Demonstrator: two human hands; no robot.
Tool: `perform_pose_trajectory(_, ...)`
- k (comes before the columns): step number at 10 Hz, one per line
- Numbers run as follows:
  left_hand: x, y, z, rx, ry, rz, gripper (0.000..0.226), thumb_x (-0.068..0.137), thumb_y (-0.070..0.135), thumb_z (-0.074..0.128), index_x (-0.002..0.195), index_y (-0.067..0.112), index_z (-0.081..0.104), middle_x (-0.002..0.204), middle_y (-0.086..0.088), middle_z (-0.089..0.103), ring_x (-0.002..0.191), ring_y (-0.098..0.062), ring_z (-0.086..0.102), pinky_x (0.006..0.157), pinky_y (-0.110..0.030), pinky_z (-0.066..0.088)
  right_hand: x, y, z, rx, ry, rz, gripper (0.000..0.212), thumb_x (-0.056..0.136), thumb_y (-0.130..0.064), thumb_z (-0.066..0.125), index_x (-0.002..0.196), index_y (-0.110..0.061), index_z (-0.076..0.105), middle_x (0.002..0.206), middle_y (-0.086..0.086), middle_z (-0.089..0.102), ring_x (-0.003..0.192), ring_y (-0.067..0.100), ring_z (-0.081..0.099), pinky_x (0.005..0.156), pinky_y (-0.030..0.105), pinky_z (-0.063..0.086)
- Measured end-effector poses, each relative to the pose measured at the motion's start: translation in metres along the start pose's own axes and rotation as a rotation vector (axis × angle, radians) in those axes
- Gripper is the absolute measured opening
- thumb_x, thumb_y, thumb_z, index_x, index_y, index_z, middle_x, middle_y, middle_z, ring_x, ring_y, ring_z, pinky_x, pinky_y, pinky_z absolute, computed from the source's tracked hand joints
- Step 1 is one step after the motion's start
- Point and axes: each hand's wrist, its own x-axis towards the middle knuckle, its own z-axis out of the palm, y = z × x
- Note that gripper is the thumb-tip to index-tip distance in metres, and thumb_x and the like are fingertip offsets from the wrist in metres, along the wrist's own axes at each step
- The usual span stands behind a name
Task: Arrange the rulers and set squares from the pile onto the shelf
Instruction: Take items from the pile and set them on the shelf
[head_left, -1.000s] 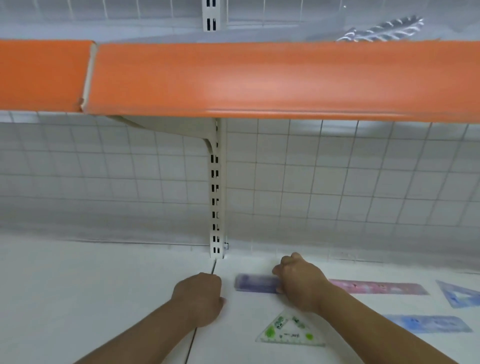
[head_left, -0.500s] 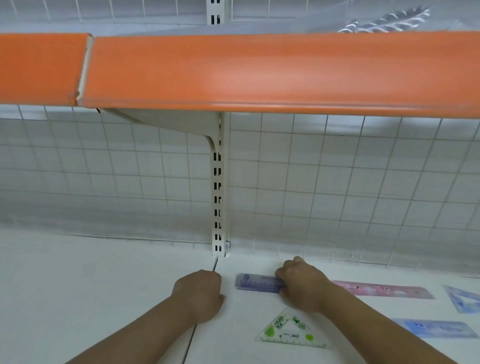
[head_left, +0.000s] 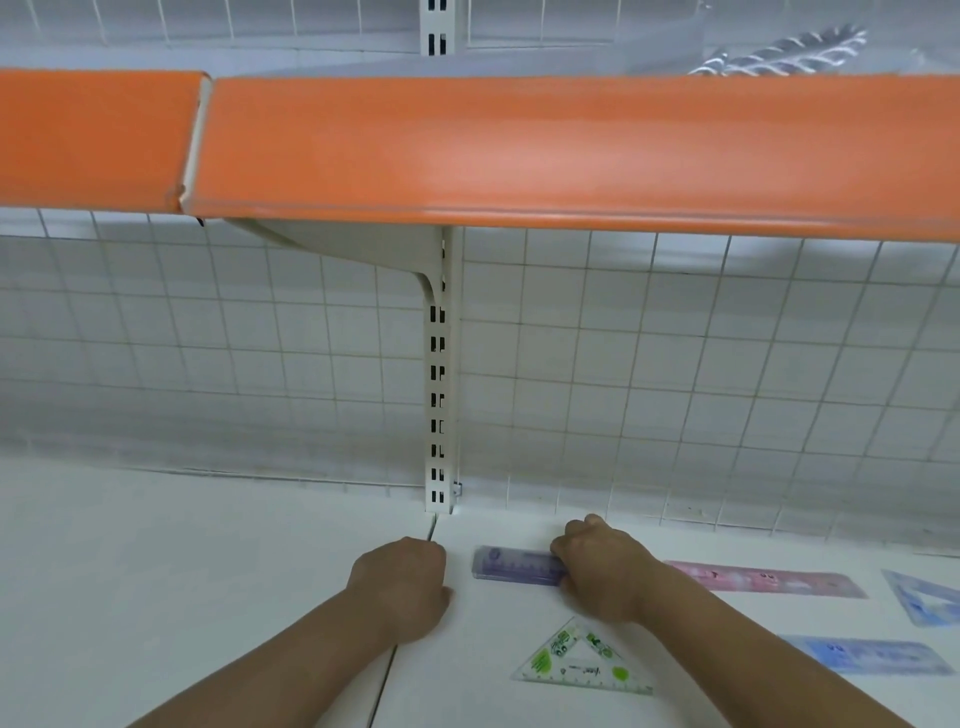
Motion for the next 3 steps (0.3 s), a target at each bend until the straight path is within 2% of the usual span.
perform_pose_trajectory(1, 0.001, 0.003, -0.001, 0.002, 0.012, 0.017, 0.029, 0.098, 0.033, 0.041, 0.115, 0.014, 0.053, 0.121, -0.002, 0.057, 0.112, -0.022, 0.055, 0.086, -0.031, 0.044, -0.004, 0.001, 0.001, 0.045, -0.007, 0.037, 0.021, 0.092, -0.018, 0.040, 0.105, -0.011, 0.055, 0.096, 0.001, 0.037, 0.097, 0.021, 0.041, 0.079, 0.030, 0.037)
perform_pose_trajectory(2, 0.004, 0.007, -0.003, -0.010, 0.020, 0.036, 0.028, 0.097, 0.033, 0.041, 0.116, 0.016, 0.053, 0.121, -0.002, 0.057, 0.111, -0.021, 0.056, 0.087, -0.030, 0.045, -0.011, 0.005, 0.001, 0.144, 0.025, 0.075, 0.041, 0.091, -0.043, 0.049, 0.121, -0.016, 0.051, 0.114, 0.003, 0.045, 0.109, 0.022, 0.042, 0.091, 0.033, 0.043)
perform_pose_trajectory(3, 0.008, 0.012, -0.004, -0.016, 0.063, 0.063, 0.023, 0.097, 0.027, 0.042, 0.112, 0.015, 0.055, 0.117, -0.002, 0.059, 0.107, -0.021, 0.058, 0.082, -0.028, 0.045, -0.019, 0.012, 0.000, 0.165, 0.070, 0.102, 0.052, 0.092, -0.049, 0.046, 0.132, -0.016, 0.046, 0.126, 0.004, 0.045, 0.119, 0.023, 0.040, 0.098, 0.036, 0.041)
